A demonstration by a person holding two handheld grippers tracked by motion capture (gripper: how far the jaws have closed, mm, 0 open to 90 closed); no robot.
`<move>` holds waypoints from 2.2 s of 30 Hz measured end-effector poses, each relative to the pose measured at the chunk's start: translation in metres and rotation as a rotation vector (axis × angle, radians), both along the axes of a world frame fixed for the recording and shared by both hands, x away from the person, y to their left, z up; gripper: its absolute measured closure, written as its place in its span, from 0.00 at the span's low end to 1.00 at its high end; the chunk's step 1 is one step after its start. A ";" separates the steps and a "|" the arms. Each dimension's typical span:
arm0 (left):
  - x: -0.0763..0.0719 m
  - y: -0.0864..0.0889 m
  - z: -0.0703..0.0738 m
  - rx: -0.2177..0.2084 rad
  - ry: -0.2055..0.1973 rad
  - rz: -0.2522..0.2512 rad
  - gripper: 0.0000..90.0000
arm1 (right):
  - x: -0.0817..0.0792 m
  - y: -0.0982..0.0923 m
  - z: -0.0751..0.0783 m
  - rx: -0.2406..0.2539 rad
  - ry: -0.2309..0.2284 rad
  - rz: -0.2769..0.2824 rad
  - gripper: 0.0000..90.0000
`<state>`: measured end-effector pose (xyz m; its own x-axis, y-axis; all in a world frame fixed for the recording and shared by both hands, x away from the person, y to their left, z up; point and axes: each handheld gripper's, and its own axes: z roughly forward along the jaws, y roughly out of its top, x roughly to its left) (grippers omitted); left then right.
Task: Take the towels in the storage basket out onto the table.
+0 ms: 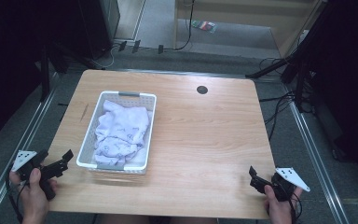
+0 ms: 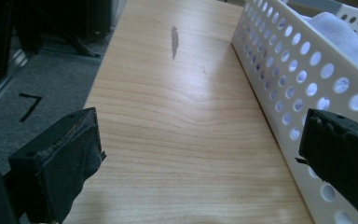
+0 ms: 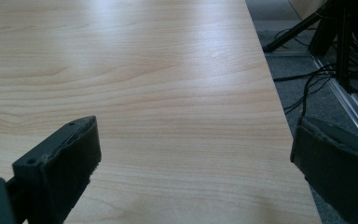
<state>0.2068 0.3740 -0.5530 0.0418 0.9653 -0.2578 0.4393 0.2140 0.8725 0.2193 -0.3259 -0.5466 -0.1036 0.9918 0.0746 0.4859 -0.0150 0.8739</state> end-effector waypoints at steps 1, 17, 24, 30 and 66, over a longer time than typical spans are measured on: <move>0.000 0.000 0.000 0.000 0.000 0.000 0.00 | 0.000 0.000 0.000 0.000 0.000 0.000 0.02; 0.002 0.000 0.010 -0.038 0.044 -0.025 0.00 | 0.000 0.000 0.000 0.003 0.006 0.008 0.02; 0.004 -0.018 0.041 -0.009 0.055 -0.083 0.00 | -0.001 0.000 0.000 0.002 0.011 0.008 0.02; 0.014 -0.032 0.064 0.017 0.072 -0.119 0.00 | 0.000 0.000 0.000 -0.007 0.015 0.007 0.02; 0.114 -0.150 0.101 0.149 0.498 -0.300 0.00 | 0.001 0.000 0.000 -0.003 0.030 -0.004 0.02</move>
<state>0.3207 0.2245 -0.4516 0.2266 0.9574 -0.1789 0.8256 -0.0913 0.5569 0.2207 -0.3257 -0.5469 -0.0972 0.9925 0.0743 0.5120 -0.0142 0.8588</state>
